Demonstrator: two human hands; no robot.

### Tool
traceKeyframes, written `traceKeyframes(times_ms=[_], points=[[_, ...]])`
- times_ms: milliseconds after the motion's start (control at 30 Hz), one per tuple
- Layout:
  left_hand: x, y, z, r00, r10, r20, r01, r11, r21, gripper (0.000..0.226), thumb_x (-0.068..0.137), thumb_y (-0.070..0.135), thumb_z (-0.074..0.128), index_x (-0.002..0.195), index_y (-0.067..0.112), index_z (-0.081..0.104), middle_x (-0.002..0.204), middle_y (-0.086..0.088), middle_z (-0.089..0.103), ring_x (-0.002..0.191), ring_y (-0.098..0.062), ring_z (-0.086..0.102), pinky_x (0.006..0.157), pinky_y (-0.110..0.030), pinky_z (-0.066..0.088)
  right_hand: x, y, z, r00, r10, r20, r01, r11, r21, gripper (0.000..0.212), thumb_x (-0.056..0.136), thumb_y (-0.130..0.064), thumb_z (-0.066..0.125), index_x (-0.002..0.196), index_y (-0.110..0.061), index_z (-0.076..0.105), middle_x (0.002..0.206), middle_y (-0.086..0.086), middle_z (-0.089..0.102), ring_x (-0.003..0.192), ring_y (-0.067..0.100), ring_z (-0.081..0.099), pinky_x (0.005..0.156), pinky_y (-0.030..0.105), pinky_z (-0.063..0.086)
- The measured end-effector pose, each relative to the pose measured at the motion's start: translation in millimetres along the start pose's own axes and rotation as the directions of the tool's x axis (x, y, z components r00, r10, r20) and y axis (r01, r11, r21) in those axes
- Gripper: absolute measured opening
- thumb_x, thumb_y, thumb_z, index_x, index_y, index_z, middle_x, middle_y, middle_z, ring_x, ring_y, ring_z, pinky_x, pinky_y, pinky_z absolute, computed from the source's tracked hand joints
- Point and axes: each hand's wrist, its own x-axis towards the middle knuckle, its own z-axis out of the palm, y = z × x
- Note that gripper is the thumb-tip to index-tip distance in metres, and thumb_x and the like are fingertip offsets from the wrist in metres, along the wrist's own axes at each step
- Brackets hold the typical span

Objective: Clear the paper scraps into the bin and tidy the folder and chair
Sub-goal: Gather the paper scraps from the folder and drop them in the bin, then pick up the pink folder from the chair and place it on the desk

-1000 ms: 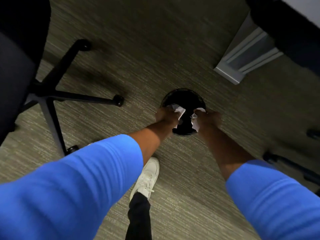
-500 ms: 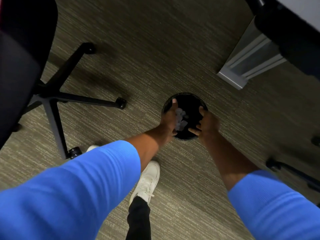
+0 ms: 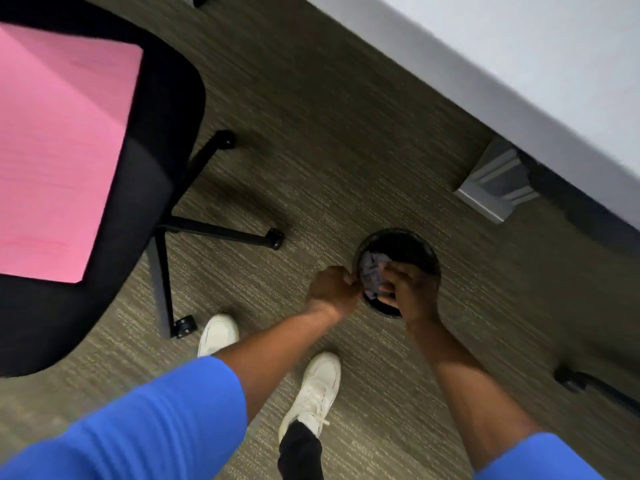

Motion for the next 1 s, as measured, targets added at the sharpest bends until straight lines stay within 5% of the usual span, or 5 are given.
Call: traceKeyframes(times_ms=[100, 233, 533, 733, 1000], points=[[-14, -9, -40, 0.991, 0.103, -0.083, -0.096, 0.991, 0.09, 0.036, 0.101, 0.041, 0.066, 0.096, 0.008, 0.08, 0.101, -0.011, 0.081, 0.097, -0.029, 0.076, 0.075, -0.027, 0.053, -23, -14, 29, 0.997, -0.057, 0.043, 0.057, 0.998, 0.005, 0.006, 0.095, -0.015, 0.078, 0.093, -0.019, 0.074, 0.09, 0.012, 0.076, 0.077, 0.025, 0.073, 0.071, 0.04, 0.062], [-38, -20, -107, 0.976, -0.01, -0.216, -0.006, 0.998, -0.07, 0.021, 0.093, 0.036, 0.076, 0.092, 0.016, 0.08, 0.085, 0.004, 0.078, 0.08, -0.016, 0.074, 0.065, -0.025, 0.057, -52, -48, 81, 0.984, -0.152, 0.089, 0.155, 0.987, -0.036, 0.014, 0.095, -0.008, 0.077, 0.092, -0.021, 0.071, 0.087, 0.009, 0.077, 0.065, 0.014, 0.074, 0.054, 0.026, 0.057], [-72, -36, -258, 0.826, -0.051, -0.561, -0.014, 0.994, -0.112, 0.029, 0.096, 0.044, 0.071, 0.084, 0.018, 0.074, 0.081, 0.001, 0.079, 0.083, -0.026, 0.075, 0.069, -0.032, 0.051, -120, -122, 208, 0.96, -0.187, 0.207, 0.173, 0.981, 0.083, 0.011, 0.095, -0.012, 0.077, 0.091, -0.021, 0.074, 0.088, 0.007, 0.079, 0.069, 0.019, 0.068, 0.062, 0.031, 0.056], [-81, -60, -347, 0.761, -0.099, -0.641, -0.095, 0.961, -0.26, 0.027, 0.097, 0.04, 0.071, 0.081, 0.019, 0.077, 0.075, 0.005, 0.079, 0.078, -0.023, 0.076, 0.078, -0.045, 0.061, -151, -152, 270, 0.944, -0.211, 0.255, 0.192, 0.976, 0.099, 0.008, 0.098, -0.007, 0.073, 0.095, -0.015, 0.074, 0.078, 0.006, 0.077, 0.064, 0.017, 0.068, 0.055, 0.023, 0.057], [-81, -119, -450, 0.636, -0.157, -0.756, -0.014, 0.977, -0.215, 0.029, 0.101, 0.037, 0.068, 0.087, 0.013, 0.077, 0.081, 0.001, 0.076, 0.079, -0.024, 0.072, 0.077, -0.04, 0.059, -177, -154, 339, 0.933, -0.209, 0.292, 0.217, 0.976, 0.006, 0.013, 0.093, -0.017, 0.081, 0.102, -0.019, 0.073, 0.088, 0.013, 0.08, 0.074, 0.022, 0.074, 0.065, 0.034, 0.062]])
